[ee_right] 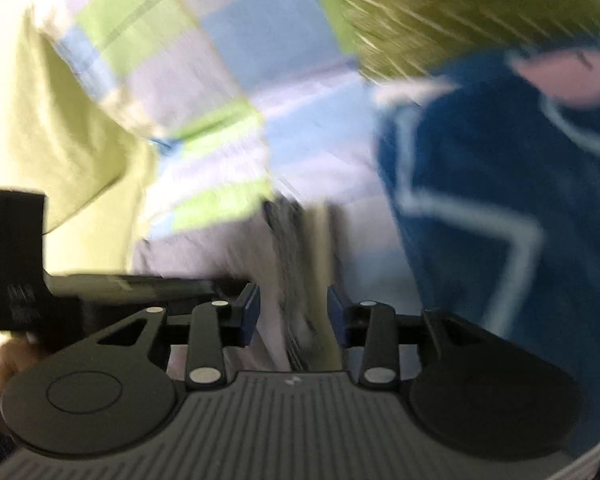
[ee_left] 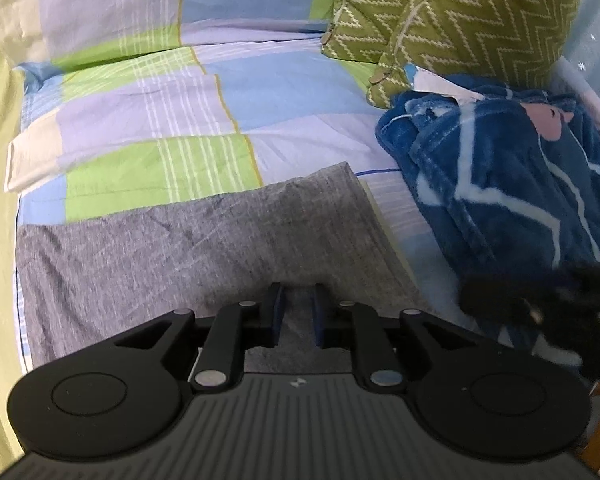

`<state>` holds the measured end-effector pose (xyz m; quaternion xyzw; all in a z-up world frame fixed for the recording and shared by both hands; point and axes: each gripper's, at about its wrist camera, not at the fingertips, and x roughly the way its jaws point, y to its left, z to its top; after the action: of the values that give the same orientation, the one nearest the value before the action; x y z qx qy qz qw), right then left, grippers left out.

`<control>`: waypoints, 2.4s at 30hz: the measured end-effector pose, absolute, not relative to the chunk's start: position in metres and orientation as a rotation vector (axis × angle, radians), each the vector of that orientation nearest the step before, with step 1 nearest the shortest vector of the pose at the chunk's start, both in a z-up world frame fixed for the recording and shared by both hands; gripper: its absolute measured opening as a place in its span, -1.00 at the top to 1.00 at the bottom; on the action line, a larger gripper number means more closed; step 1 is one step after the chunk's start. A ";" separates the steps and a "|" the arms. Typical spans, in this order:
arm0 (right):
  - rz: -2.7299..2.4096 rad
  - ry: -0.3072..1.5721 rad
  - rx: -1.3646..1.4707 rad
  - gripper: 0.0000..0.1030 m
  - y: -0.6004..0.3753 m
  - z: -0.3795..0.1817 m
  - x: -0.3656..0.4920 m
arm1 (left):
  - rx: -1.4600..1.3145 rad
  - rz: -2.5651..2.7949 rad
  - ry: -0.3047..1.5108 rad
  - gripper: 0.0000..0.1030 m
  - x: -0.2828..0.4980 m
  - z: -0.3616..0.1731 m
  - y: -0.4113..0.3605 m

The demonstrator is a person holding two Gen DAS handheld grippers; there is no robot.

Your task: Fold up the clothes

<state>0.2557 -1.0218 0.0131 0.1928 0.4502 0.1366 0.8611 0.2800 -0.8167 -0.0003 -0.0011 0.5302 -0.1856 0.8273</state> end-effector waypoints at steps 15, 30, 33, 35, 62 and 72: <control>0.405 0.906 0.145 0.56 -0.976 -0.014 0.330 | -0.047 -0.400 1.122 0.68 0.283 -0.004 -0.810; 0.380 0.960 0.205 0.93 -1.001 -0.027 0.343 | -0.061 -0.413 1.120 0.63 0.288 -0.006 -0.804; 0.318 0.954 0.307 0.30 -1.021 -0.018 0.333 | -0.055 -0.417 1.124 0.62 0.289 -0.005 -0.805; 0.286 0.951 0.342 0.30 -1.030 -0.009 0.321 | -0.055 -0.422 1.125 0.62 0.289 -0.003 -0.805; 0.265 1.097 0.480 0.95 -1.023 -0.015 0.226 | -0.061 -0.442 1.080 0.59 0.305 -0.004 -0.820; 0.306 1.095 0.426 0.30 -1.039 0.007 0.250 | -0.080 -0.417 1.046 0.57 0.291 0.013 -0.816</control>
<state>0.2501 -1.0388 0.0065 0.2004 0.5145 0.1439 0.8212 0.2913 -0.8156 0.0126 -0.0380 0.4958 -0.1974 0.8448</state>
